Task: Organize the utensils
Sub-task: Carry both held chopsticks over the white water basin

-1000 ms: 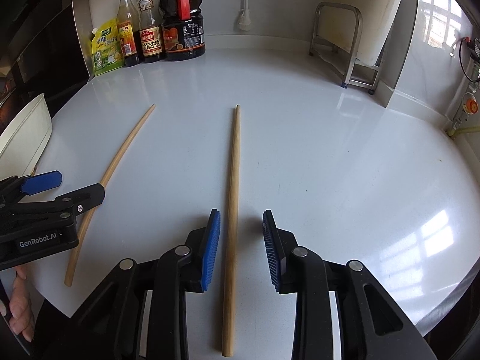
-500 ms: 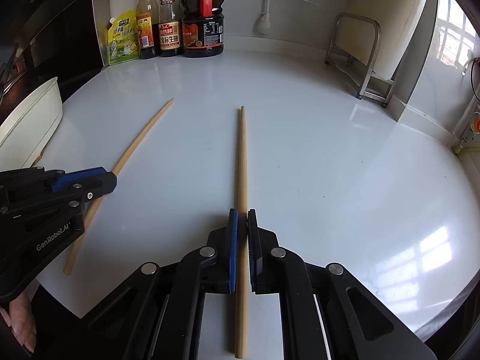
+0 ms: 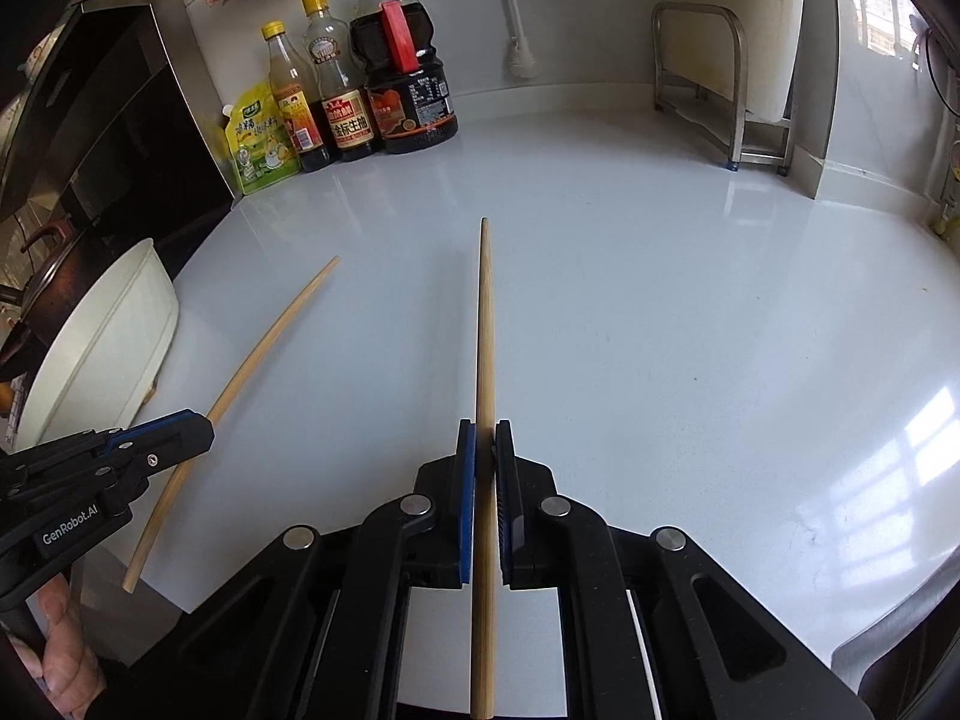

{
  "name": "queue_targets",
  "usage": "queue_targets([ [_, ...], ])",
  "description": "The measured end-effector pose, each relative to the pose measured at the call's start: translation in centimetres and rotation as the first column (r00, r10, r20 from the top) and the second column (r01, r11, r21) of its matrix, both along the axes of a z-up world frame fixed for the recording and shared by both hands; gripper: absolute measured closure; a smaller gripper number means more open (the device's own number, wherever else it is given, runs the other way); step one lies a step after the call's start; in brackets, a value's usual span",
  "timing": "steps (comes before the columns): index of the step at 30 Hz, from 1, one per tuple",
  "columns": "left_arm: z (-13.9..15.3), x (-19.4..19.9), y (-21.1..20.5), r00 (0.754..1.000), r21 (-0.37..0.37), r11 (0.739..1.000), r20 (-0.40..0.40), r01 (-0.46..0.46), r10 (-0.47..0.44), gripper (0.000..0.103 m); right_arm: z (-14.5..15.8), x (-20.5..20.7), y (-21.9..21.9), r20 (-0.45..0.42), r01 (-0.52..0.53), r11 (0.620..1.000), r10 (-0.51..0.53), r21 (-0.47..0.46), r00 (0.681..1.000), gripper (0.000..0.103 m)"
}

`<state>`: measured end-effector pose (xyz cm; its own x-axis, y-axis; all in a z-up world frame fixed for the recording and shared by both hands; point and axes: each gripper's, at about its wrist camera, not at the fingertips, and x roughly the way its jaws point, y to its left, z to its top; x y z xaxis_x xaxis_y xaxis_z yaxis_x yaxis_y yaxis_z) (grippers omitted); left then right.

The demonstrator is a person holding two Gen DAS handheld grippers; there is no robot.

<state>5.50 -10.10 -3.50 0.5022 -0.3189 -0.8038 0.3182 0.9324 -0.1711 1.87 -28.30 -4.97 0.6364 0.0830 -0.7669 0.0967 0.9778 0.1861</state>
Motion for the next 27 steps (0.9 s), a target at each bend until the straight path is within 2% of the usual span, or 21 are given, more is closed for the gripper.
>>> queue_targets([
  [6, 4.4, 0.0, 4.1, 0.996, -0.050, 0.998, 0.081, -0.043, 0.047, 0.096, 3.1, 0.9, 4.3, 0.081, -0.055, 0.998, 0.051, 0.041, 0.995, 0.097],
  [11, 8.4, 0.4, 8.9, 0.981, -0.103, 0.990, 0.159, -0.100, 0.115, 0.096, 6.0, 2.8, 8.9, 0.141, -0.138, 0.989, 0.130, 0.049, 0.981, 0.097],
  [14, 10.4, 1.3, 10.8, 0.969, -0.101, 0.989, 0.213, -0.110, 0.129, 0.096, 7.3, 4.2, 11.4, 0.169, -0.179, 0.983, 0.169, 0.045, 0.971, 0.097],
  [23, 15.0, 2.4, 14.9, 0.941, -0.165, 0.979, 0.297, -0.119, 0.164, 0.096, 10.2, 6.4, 15.8, 0.217, -0.243, 0.970, 0.230, 0.034, 0.949, 0.097],
  [27, 16.6, 2.3, 16.2, 0.920, -0.154, 0.979, 0.347, -0.136, 0.182, 0.096, 11.0, 7.1, 17.3, 0.225, -0.276, 0.961, 0.261, 0.036, 0.939, 0.097],
])
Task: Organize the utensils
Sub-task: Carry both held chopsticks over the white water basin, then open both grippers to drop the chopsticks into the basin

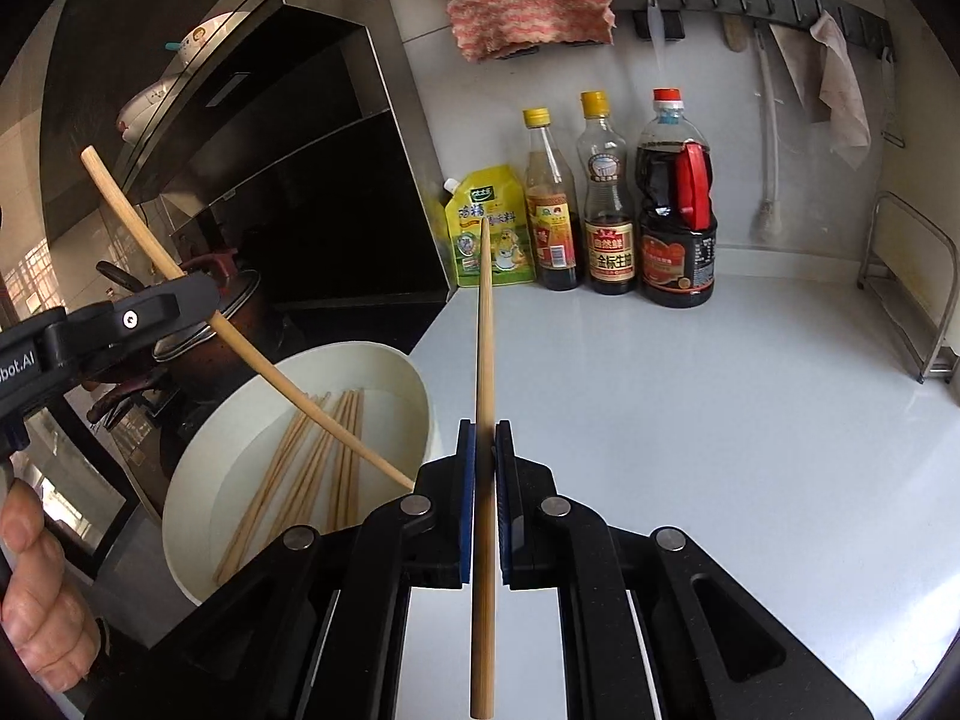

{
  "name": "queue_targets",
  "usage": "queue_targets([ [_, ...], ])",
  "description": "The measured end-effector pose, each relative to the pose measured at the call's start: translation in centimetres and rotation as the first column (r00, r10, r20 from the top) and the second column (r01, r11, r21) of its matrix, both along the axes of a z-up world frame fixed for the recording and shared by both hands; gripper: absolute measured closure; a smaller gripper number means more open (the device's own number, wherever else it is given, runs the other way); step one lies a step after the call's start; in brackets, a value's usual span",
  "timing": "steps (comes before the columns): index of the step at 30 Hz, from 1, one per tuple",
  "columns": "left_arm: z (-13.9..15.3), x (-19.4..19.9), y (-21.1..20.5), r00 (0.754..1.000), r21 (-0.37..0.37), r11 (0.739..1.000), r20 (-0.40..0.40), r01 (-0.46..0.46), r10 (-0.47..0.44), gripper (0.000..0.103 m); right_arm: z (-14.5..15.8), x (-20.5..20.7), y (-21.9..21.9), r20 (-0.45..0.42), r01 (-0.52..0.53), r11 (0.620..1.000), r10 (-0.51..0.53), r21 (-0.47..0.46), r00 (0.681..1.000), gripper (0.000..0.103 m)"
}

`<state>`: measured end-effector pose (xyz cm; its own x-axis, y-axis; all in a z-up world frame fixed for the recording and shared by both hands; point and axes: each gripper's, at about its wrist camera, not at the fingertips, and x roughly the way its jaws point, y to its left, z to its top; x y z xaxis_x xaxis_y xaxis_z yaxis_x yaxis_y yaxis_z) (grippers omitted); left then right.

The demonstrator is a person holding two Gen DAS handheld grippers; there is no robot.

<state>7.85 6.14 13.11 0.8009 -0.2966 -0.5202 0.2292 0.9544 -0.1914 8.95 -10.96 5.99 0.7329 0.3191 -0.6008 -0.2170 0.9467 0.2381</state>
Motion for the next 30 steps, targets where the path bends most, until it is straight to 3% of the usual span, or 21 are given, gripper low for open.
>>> queue_targets([
  [5, 0.5, 1.0, 2.8, 0.998, 0.033, 0.998, 0.021, -0.060, 0.059, 0.096, -0.4, 1.7, 2.5, -0.031, -0.058, 0.998, 0.058, 0.020, 0.998, 0.097],
  [13, -2.7, 4.1, 7.9, 0.983, 0.037, 0.984, -0.044, -0.176, 0.178, 0.096, -2.7, 4.6, 7.9, -0.120, -0.154, 0.988, 0.155, 0.023, 0.980, 0.097],
  [20, -4.6, 6.6, 10.4, 0.969, 0.079, 0.969, -0.055, -0.235, 0.240, 0.096, -4.5, 6.5, 11.6, -0.176, -0.196, 0.981, 0.195, 0.009, 0.965, 0.097],
  [26, -6.4, 5.5, 11.7, 0.961, 0.107, 0.961, -0.077, -0.255, 0.264, 0.094, -5.6, 6.9, 13.2, -0.211, -0.212, 0.977, 0.206, -0.007, 0.955, 0.097],
  [30, -7.7, 4.6, 12.2, 0.954, 0.110, 0.962, -0.138, -0.251, 0.265, 0.093, -6.1, 6.8, 13.7, -0.223, -0.217, 0.976, 0.208, -0.017, 0.952, 0.097],
])
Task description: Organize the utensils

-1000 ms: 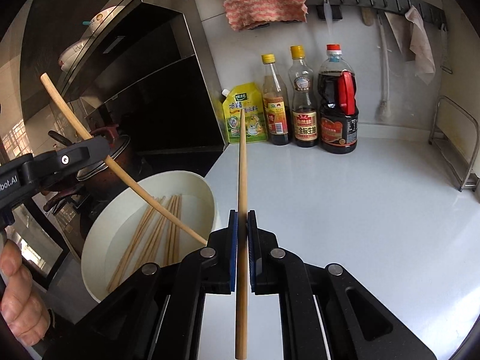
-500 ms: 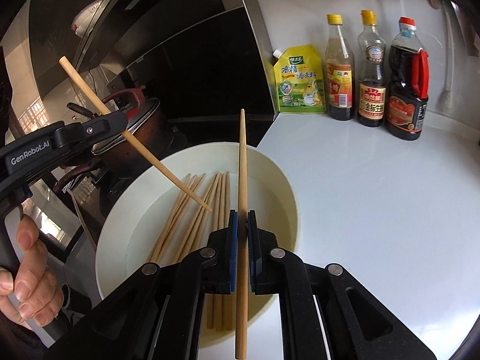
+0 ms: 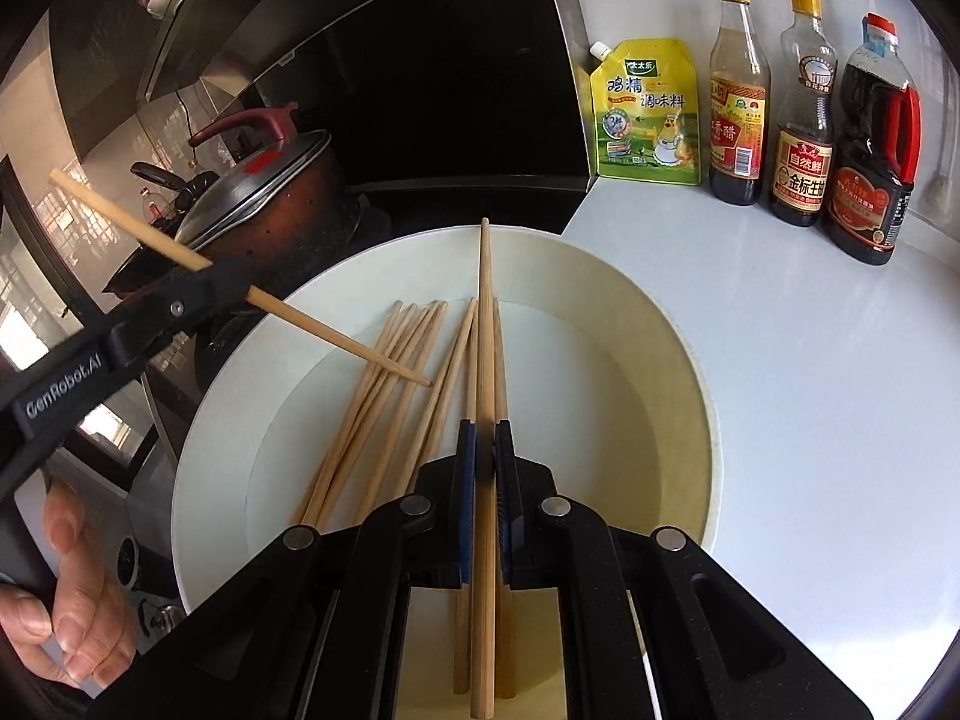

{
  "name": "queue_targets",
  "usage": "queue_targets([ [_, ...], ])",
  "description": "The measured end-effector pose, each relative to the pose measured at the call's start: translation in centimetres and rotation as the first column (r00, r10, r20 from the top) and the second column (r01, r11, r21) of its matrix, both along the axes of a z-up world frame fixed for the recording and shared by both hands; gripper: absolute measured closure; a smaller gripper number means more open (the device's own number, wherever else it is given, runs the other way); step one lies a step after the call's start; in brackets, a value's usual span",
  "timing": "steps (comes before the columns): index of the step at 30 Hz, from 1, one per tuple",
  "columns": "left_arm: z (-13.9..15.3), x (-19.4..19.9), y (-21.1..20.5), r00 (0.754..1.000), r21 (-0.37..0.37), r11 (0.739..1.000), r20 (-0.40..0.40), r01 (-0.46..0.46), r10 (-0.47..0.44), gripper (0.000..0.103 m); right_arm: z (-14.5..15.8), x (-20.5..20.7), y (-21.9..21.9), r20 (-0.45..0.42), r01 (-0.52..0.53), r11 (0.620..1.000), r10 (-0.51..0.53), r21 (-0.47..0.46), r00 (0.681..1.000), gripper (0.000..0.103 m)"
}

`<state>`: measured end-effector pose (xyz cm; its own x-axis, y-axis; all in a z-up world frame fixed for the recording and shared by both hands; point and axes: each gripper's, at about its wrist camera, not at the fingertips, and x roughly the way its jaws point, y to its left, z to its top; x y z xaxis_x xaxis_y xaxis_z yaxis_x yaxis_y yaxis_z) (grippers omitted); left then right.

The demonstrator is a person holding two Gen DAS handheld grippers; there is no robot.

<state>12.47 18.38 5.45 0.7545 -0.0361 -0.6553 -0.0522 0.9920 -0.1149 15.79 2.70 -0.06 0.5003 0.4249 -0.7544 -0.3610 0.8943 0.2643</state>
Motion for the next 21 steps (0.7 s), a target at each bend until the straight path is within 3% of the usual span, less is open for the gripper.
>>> queue_targets([
  [9, -4.1, 0.8, -0.7, 0.983, 0.024, 1.000, -0.182, 0.015, -0.010, 0.091, -0.8, 0.2, 0.7, -0.030, -0.001, 1.000, 0.000, -0.030, 1.000, 0.097],
  [11, -4.2, 0.4, -0.5, 0.982, 0.028, 1.000, -0.187, 0.004, 0.002, 0.078, -0.9, 0.2, 0.5, -0.034, 0.001, 1.000, -0.003, -0.031, 0.999, 0.095],
  [12, -4.0, 0.1, -0.4, 0.983, 0.033, 0.999, -0.181, -0.004, 0.010, 0.056, -0.9, 0.1, 0.4, -0.034, 0.004, 1.000, -0.005, -0.029, 0.999, 0.092],
  [13, -3.8, -0.4, -0.3, 0.986, 0.040, 0.999, -0.165, -0.016, 0.023, 0.025, -0.8, 0.0, 0.2, -0.031, 0.009, 1.000, -0.009, -0.027, 0.999, 0.090],
  [14, -3.4, -1.0, -0.1, 0.990, 0.042, 0.999, -0.134, -0.028, 0.033, 0.018, -0.6, -0.2, 0.0, -0.026, 0.012, 1.000, -0.013, -0.024, 1.000, 0.090],
  [16, -2.8, -1.9, 0.0, 0.994, 0.051, 0.998, -0.102, -0.034, 0.039, 0.017, -0.3, -0.5, -0.2, -0.017, 0.012, 1.000, -0.012, -0.018, 1.000, 0.089],
  [21, -2.8, -2.7, 0.6, 0.993, 0.031, 0.998, -0.108, -0.049, 0.052, 0.017, 0.5, -1.3, -0.9, -0.001, 0.021, 1.000, -0.021, 0.002, 1.000, 0.083],
])
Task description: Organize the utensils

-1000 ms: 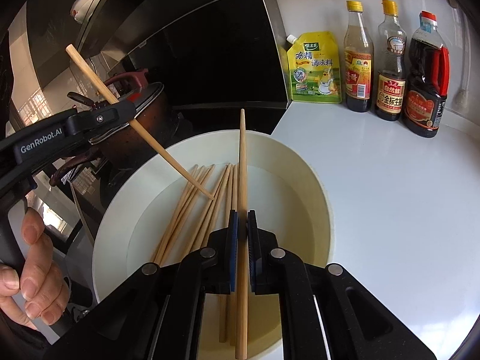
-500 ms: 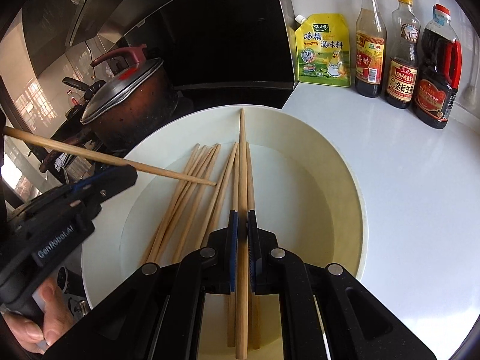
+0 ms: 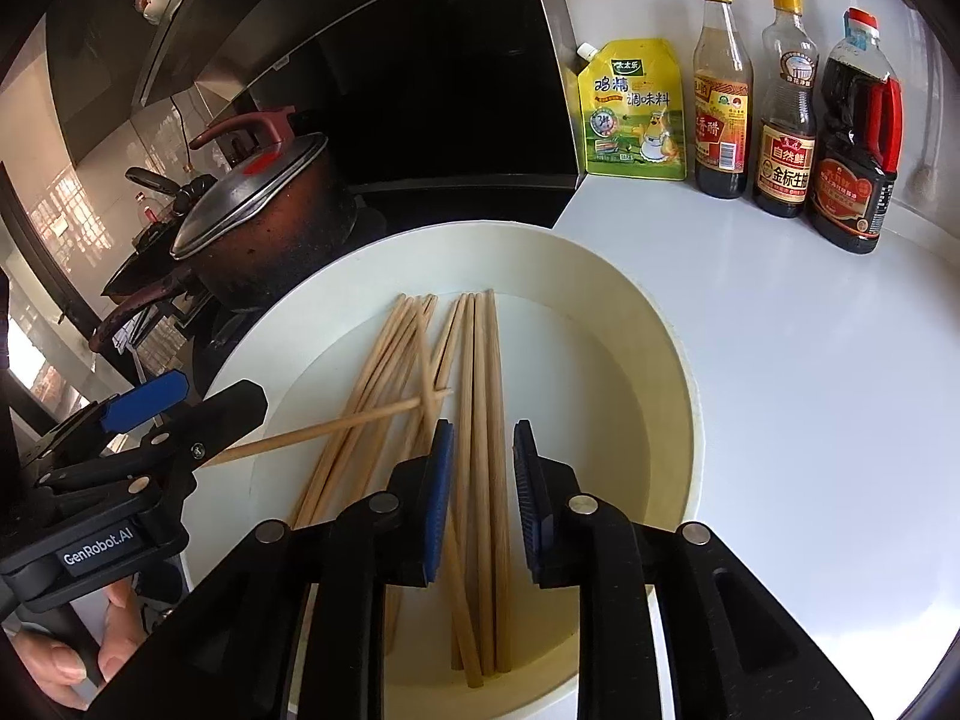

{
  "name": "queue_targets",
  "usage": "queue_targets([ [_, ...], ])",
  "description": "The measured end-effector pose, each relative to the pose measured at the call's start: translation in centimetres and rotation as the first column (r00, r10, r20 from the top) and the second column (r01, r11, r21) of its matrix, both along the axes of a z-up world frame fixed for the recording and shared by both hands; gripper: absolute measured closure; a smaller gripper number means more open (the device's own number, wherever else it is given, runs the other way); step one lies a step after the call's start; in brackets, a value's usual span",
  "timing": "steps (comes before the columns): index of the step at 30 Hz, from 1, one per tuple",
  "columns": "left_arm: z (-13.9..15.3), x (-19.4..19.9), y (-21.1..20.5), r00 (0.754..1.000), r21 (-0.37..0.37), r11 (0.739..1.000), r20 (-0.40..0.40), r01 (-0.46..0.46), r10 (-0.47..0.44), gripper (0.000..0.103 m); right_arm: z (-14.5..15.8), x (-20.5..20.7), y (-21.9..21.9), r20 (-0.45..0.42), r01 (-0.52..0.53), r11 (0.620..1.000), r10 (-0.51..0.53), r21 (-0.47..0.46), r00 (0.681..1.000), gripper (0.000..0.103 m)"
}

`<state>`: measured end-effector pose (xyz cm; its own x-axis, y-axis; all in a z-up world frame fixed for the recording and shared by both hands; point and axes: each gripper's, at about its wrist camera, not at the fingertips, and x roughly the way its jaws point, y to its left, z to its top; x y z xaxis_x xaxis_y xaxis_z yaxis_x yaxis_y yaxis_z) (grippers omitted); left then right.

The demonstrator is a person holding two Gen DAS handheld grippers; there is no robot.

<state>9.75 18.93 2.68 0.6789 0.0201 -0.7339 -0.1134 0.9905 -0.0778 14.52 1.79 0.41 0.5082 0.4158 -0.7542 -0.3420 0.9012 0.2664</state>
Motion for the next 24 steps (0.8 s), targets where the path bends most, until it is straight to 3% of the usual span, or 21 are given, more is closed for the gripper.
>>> queue_targets([
  [6, -0.1, -1.1, 0.7, 1.000, -0.036, 0.999, -0.023, -0.021, 0.020, 0.017, 0.2, -1.3, -0.8, 0.005, 0.009, 1.000, -0.009, 0.012, 1.000, 0.080],
  [24, -0.1, -4.4, -0.9, 0.999, 0.034, 0.999, -0.014, -0.035, 0.036, 0.017, 0.8, -5.0, -2.5, 0.056, 0.032, 0.999, -0.031, -0.007, 0.998, 0.072],
])
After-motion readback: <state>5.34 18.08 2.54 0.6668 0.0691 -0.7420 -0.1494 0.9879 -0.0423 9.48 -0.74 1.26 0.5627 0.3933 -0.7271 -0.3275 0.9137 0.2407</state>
